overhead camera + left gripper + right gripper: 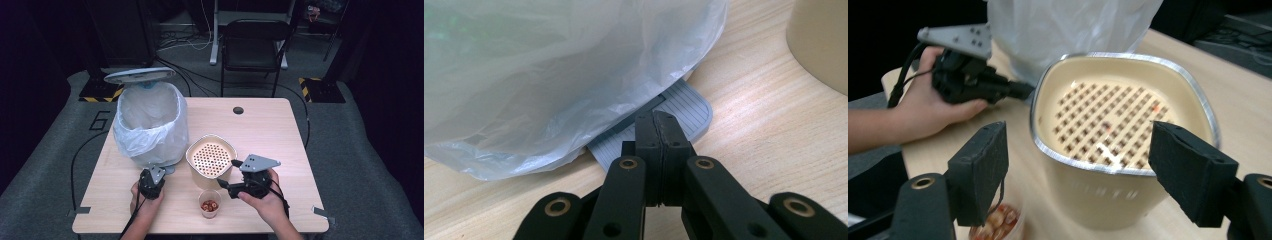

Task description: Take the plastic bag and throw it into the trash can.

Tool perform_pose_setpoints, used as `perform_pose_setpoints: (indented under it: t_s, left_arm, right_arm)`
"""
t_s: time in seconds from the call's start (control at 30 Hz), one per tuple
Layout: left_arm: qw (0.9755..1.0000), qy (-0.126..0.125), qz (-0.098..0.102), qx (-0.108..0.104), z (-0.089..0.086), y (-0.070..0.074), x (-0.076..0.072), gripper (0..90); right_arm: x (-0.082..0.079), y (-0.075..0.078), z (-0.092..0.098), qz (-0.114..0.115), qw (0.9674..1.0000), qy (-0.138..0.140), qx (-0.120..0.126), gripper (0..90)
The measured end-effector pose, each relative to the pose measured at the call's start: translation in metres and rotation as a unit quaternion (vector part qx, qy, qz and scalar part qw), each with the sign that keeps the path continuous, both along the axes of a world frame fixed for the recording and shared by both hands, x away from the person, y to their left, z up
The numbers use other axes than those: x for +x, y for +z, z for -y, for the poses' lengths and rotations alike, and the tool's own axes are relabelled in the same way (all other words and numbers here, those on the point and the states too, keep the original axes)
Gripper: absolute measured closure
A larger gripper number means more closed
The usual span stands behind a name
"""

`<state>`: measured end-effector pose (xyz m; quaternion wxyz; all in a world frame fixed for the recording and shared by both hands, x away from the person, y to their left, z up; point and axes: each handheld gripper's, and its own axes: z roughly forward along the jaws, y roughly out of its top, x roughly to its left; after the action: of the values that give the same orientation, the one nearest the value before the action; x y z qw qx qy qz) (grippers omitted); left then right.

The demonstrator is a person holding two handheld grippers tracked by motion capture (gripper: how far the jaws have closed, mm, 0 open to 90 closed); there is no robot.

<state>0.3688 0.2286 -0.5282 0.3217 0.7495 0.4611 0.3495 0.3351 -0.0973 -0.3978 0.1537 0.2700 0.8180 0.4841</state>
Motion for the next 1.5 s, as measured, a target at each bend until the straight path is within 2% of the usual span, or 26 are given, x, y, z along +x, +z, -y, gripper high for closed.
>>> perform_pose_setpoints:
  t_s: [0.17,0.33,0.53,0.67,0.77,1.0,1.13,1.17,1.27,1.5]
  left_arm:
    - [1.0000,0.000,-0.001,0.002,0.000,0.000,0.000,89.4]
    - [1.0000,-0.001,-0.001,0.005,0.000,0.000,0.000,89.4]
    - [1.0000,0.001,0.004,-0.004,0.000,-0.001,0.000,89.3]
    - [1.0000,-0.001,-0.002,0.001,-0.001,0.000,0.000,89.3]
    - [1.0000,0.002,-0.001,-0.005,0.000,0.000,0.000,89.3]
    - [1.0000,0.000,0.004,-0.006,0.000,-0.001,-0.001,89.2]
    - [1.0000,0.000,0.002,-0.009,0.000,-0.001,-0.001,89.2]
    - [1.0000,-0.001,0.002,-0.005,0.000,-0.001,-0.001,89.2]
    - [1.0000,-0.001,0.002,-0.005,0.000,-0.001,-0.001,89.2]
    - [1.0000,-0.003,0.000,0.001,-0.001,0.000,-0.001,89.3]
  right_arm:
    - [-0.012,-0.020,-0.002,-0.009,0.9998,0.019,-0.001,14.7]
    - [-0.020,-0.038,-0.012,-0.022,0.9991,0.036,-0.002,13.8]
    - [-0.023,-0.049,-0.026,-0.030,0.9976,0.062,-0.003,11.5]
    - [-0.023,-0.055,-0.032,-0.037,0.9965,0.074,-0.007,11.0]
    - [-0.024,-0.060,-0.037,-0.042,0.9957,0.082,-0.012,11.0]
    - [-0.022,-0.072,-0.046,-0.056,0.9942,0.088,-0.027,13.6]
    - [-0.021,-0.076,-0.049,-0.050,0.9937,0.091,-0.041,19.2]
    - [-0.021,-0.076,-0.049,-0.055,0.9934,0.092,-0.041,19.6]
    - [-0.020,-0.076,-0.048,-0.047,0.9932,0.097,-0.045,20.6]
    - [-0.017,-0.074,-0.037,-0.049,0.9949,0.076,-0.046,21.0]
